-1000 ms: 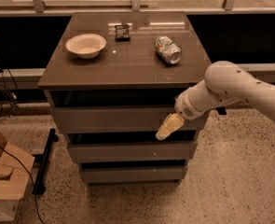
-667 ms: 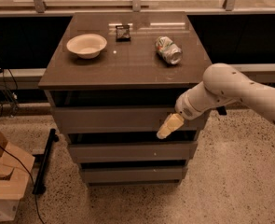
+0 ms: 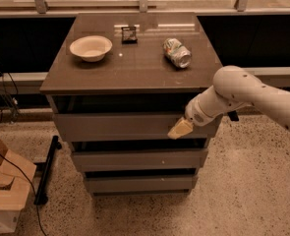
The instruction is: Open top drawer
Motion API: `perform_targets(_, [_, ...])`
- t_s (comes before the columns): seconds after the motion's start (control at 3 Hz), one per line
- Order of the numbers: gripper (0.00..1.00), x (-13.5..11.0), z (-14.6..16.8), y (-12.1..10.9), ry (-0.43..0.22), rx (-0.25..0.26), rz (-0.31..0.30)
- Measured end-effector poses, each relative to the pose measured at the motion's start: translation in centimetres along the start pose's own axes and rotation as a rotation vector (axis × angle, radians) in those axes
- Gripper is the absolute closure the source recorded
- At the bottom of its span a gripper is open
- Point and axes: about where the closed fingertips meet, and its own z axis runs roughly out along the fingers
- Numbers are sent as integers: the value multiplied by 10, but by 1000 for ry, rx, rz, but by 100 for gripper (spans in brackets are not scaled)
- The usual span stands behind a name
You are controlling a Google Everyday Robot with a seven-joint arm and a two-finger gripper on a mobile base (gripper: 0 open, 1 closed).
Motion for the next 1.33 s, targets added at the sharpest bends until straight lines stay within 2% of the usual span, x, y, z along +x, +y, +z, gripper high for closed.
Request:
perform_targets(0.33, [66, -2, -4, 0, 0, 0, 0])
perform_targets(0.67, [61, -4, -6, 0, 0, 0, 0])
perform_targets(1.0, [32, -5, -7, 0, 0, 0, 0])
perform_targets(1.33, [7, -5, -7, 0, 1, 0, 0])
